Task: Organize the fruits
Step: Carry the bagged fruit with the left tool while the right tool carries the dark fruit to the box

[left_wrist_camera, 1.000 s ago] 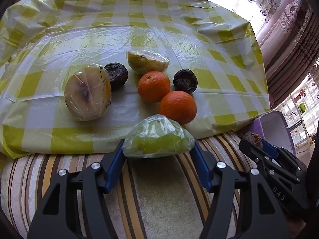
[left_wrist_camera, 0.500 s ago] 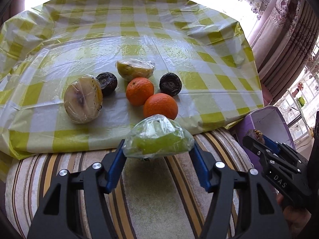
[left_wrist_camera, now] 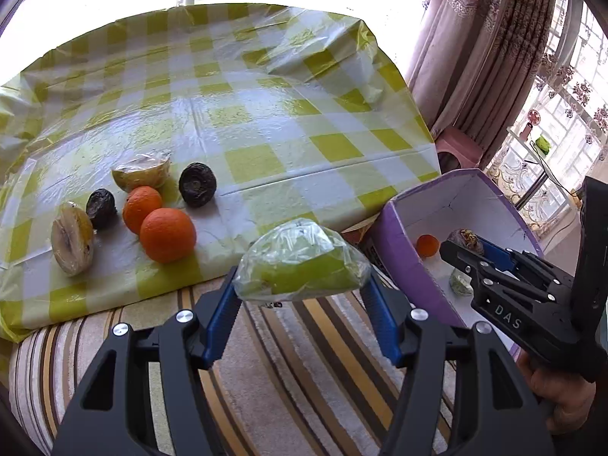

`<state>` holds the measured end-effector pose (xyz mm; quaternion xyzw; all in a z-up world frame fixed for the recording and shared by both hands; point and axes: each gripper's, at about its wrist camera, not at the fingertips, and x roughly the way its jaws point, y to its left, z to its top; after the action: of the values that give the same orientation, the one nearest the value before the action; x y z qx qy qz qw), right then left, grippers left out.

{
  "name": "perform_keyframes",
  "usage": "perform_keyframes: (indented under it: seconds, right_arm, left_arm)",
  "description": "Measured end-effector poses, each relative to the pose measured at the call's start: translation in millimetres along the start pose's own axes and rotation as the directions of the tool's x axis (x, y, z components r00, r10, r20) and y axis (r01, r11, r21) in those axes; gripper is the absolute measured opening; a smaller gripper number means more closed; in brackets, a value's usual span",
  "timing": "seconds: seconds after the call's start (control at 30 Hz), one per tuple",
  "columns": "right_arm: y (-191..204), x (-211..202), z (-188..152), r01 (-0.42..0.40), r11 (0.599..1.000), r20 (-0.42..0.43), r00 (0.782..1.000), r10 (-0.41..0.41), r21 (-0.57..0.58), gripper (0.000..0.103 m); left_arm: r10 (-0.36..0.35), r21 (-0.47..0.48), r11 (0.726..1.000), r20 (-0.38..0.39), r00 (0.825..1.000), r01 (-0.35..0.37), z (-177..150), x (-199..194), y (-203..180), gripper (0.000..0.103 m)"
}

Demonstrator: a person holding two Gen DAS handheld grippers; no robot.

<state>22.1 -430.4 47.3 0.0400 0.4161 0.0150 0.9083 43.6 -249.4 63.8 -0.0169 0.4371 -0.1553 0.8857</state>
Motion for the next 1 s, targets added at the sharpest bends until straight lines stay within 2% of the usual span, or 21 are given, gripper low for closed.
perform_keyframes:
  seconds: [0.27,0.57,0.8,1.0]
  right_arm:
    - [-48,-3,-10,0.113,0.992,0.000,0.994,-0.113,0.049,0.041]
    - [-91,3,-23,0.231,0.969,-0.028,0.973,-0.230,0.084,0.041]
    - [-110,13,-32,0.280,0.955,-0.060,0.960,-0.274,0.103,0.041]
    - [-114,20,-37,0.299,0.947,-0.086,0.953,-0.291,0.115,0.042]
  left_arm:
    - [-0.095,0.156,0.983,-0.006,0.995,0.095,7,24,-77,0.062]
    - [-0.163,0.312,0.933,-0.074,0.984,0.178,-1,60,-140,0.062]
    - [-0.155,0.364,0.910,-0.145,0.977,0.199,-11,86,-155,0.062]
    - [-0.135,0.367,0.910,-0.178,0.975,0.193,-11,97,-155,0.063]
